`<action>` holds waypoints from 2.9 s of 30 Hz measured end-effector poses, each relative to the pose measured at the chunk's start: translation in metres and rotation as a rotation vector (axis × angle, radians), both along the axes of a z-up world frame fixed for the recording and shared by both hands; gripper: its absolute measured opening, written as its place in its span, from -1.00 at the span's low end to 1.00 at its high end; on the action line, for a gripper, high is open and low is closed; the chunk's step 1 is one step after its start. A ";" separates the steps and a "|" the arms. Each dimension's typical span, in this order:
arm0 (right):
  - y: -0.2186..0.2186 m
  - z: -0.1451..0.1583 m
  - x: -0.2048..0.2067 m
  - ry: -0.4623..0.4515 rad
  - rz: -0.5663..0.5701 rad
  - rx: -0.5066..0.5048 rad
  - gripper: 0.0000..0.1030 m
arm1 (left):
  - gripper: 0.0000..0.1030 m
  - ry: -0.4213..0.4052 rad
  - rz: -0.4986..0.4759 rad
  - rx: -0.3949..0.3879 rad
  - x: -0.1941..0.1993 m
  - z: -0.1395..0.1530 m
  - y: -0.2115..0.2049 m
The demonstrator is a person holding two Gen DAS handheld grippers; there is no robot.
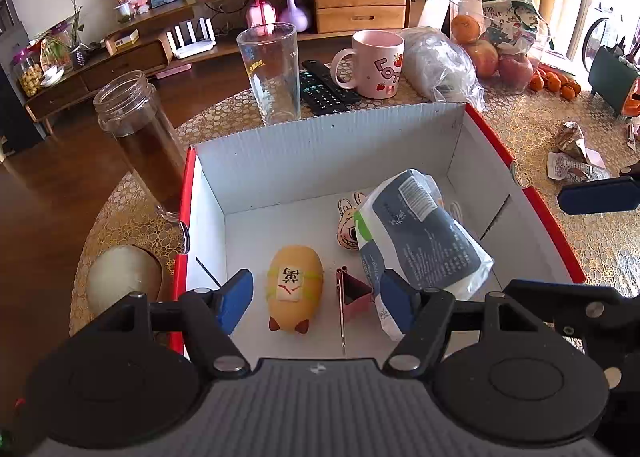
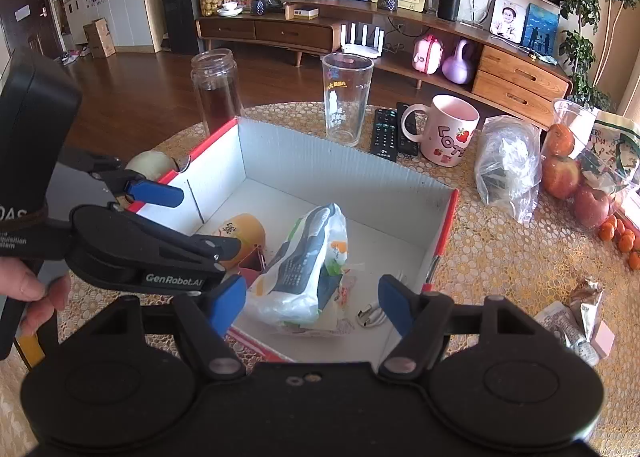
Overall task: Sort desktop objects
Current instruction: 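Lower the tooth plush and wipes pack into the box and open both tools, then withdraw both tools from the box toward the silver snack packet and pink pad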
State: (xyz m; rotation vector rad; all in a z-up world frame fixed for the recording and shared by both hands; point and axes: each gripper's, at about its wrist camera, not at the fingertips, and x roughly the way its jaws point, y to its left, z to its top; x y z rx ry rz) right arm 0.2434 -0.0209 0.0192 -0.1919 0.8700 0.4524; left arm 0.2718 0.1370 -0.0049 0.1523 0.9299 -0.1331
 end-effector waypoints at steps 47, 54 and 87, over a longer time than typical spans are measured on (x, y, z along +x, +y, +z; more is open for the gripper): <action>-0.214 0.005 -0.080 -0.099 -0.177 0.088 0.83 | 1.00 -0.167 -0.127 -0.175 -0.096 0.036 -0.163; -0.273 -0.006 -0.075 -0.098 -0.244 0.069 0.83 | 1.00 -0.155 -0.183 -0.196 -0.087 0.025 -0.218; -0.388 -0.112 0.067 -0.019 -0.285 -0.002 0.80 | 1.00 -0.068 -0.327 -0.084 0.088 -0.036 -0.362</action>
